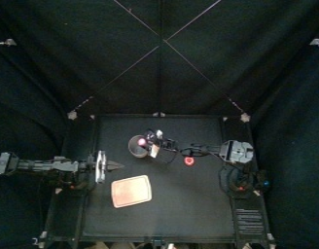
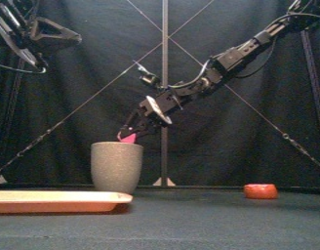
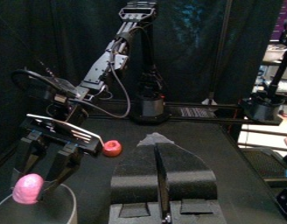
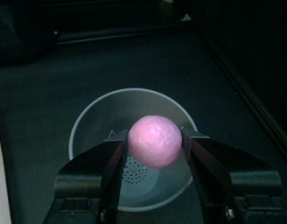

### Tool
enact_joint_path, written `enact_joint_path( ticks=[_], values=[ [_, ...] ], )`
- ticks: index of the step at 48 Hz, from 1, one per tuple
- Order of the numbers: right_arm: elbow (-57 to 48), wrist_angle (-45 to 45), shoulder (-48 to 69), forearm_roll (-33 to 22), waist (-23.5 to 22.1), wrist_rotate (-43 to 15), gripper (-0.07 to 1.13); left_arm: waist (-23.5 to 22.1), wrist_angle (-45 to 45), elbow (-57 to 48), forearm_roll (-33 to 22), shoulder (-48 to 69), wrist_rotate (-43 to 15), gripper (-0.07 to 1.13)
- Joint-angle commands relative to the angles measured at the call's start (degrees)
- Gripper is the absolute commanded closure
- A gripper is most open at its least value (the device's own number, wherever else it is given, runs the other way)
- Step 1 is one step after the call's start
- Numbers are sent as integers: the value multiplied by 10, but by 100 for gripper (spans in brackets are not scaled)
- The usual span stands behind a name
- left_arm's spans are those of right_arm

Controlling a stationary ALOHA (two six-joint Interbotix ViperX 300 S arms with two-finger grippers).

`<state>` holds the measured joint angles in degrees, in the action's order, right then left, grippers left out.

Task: Pick the pink ball then place it in the grey bowl
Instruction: Drop pink ball in the grey bowl and return to neutral

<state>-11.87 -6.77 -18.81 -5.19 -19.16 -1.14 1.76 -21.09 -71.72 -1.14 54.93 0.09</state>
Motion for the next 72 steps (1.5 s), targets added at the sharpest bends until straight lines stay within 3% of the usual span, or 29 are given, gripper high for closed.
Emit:
enact_joint_path(
  ticks=[1, 8, 25, 56, 72],
  values=[
    [18, 6, 10, 16, 0, 0, 22, -1, -6, 6, -3, -2, 1, 100],
    [12, 10, 10, 25, 1, 1, 13, -1, -6, 4, -3, -3, 1, 100],
    [-28, -11, 62, 26, 15, 0, 13, -2, -7, 3, -4, -2, 1, 100],
    [-386, -244, 353, 65, 131, -1, 13, -2, -7, -8, -17, -3, 1, 100],
    [-493, -258, 487, 66, 150, -1, 13, -2, -7, -11, -18, -3, 1, 100]
  ],
)
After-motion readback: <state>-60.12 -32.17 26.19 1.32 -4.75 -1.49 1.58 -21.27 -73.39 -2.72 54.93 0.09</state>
